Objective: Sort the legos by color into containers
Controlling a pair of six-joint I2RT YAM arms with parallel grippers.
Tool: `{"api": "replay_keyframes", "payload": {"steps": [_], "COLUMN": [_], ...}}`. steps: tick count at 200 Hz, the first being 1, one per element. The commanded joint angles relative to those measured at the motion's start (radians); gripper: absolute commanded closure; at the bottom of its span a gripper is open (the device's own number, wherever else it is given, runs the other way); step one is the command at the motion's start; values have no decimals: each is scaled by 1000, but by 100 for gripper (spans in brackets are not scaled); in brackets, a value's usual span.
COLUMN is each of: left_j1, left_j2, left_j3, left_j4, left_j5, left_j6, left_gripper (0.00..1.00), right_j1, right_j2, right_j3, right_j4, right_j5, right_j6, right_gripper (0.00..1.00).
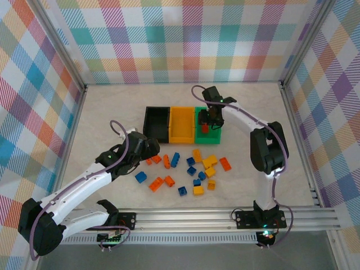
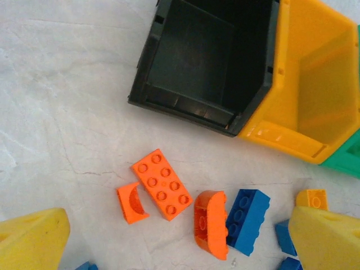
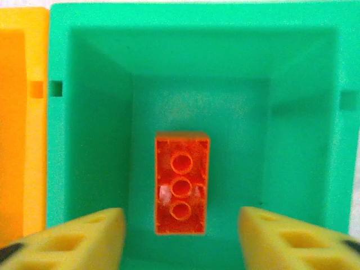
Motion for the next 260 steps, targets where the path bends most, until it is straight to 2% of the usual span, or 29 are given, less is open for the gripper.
{"api": "replay_keyframes", "payload": {"steps": [1, 36, 62, 80, 124, 175, 221, 245, 260], "left_j1": [18, 47, 56, 56, 57, 53, -32, -117, -140], "left_j2": [-29, -33, 6, 62, 187, 245, 254, 320, 359], "left_j3": [-13, 10, 31, 30, 19, 2, 112, 176, 188], "left_j4": [-58, -150, -239, -272, -328, -332, -360, -370, -386], "left_j5": [-13, 0, 11, 63, 177, 227, 200, 194, 205], "left_j6": [-21, -2, 18, 13, -6, -8, 26, 21, 18], "left_gripper": [0, 0, 0, 0, 5, 13, 13, 13, 13], "right_j1": [-4, -3, -1, 0, 1, 0, -1, -3, -7], "right_j2": [-1, -103, -220, -289, -404, -484, -516, -529, -532], "right_j3": [47, -8, -141, -239, -406, -490, -530, -554, -562], "right_j4": [-9, 38, 107, 155, 218, 248, 256, 267, 270], "right_j5": [3, -21, -52, -69, -78, -64, -50, -45, -45], "right_j6": [-12, -9, 17, 35, 51, 50, 46, 52, 54], "right_gripper": [32, 29, 29, 29, 29, 28, 28, 27, 27]}}
